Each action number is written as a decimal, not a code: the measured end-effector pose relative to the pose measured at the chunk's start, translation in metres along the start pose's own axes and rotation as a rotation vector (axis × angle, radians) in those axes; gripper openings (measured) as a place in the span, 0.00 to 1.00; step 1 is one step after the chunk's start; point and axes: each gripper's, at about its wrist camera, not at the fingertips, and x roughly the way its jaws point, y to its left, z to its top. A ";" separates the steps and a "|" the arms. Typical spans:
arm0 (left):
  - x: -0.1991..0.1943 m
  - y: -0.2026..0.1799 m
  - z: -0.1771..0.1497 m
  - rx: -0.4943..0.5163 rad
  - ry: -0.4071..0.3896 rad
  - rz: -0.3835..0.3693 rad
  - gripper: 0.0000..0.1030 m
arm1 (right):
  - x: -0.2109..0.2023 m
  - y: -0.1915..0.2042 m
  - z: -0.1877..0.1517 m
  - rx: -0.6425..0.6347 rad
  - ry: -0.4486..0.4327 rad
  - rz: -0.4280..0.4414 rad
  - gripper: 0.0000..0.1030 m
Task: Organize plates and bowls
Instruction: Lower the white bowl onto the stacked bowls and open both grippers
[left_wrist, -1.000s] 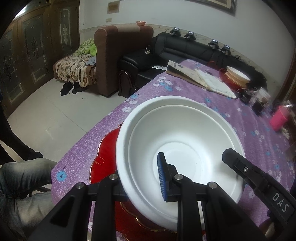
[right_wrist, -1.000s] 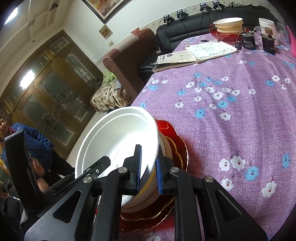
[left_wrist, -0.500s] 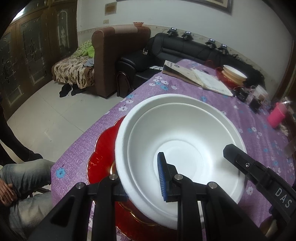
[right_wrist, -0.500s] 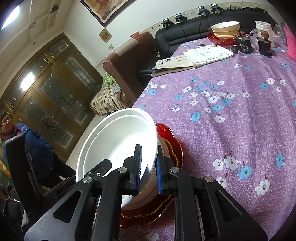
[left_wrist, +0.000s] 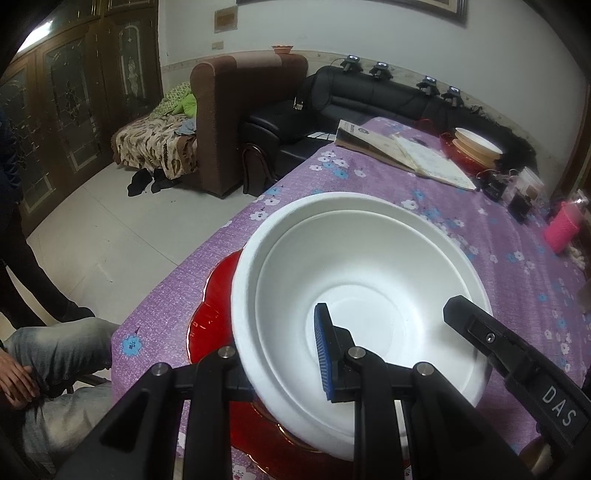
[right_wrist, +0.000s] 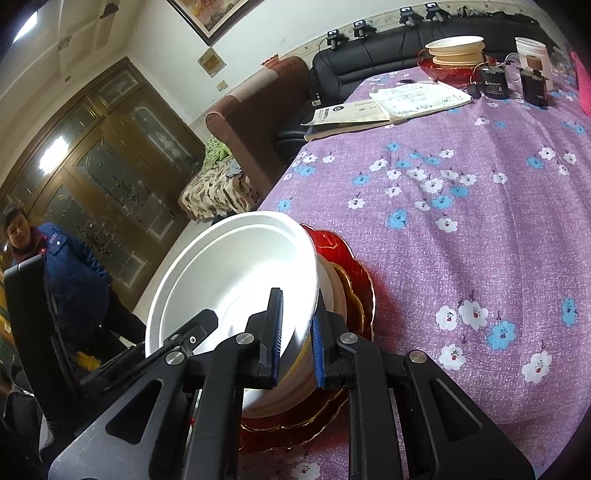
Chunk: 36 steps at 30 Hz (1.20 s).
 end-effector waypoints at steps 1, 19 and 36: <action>0.000 0.000 0.000 -0.001 0.000 0.000 0.21 | 0.000 0.000 -0.001 0.001 0.000 0.002 0.15; -0.002 -0.002 -0.003 0.003 0.000 0.013 0.36 | 0.001 -0.001 -0.002 -0.016 0.004 0.019 0.16; -0.029 0.006 -0.010 -0.011 -0.077 0.097 0.77 | -0.036 -0.002 0.002 -0.118 -0.130 -0.028 0.54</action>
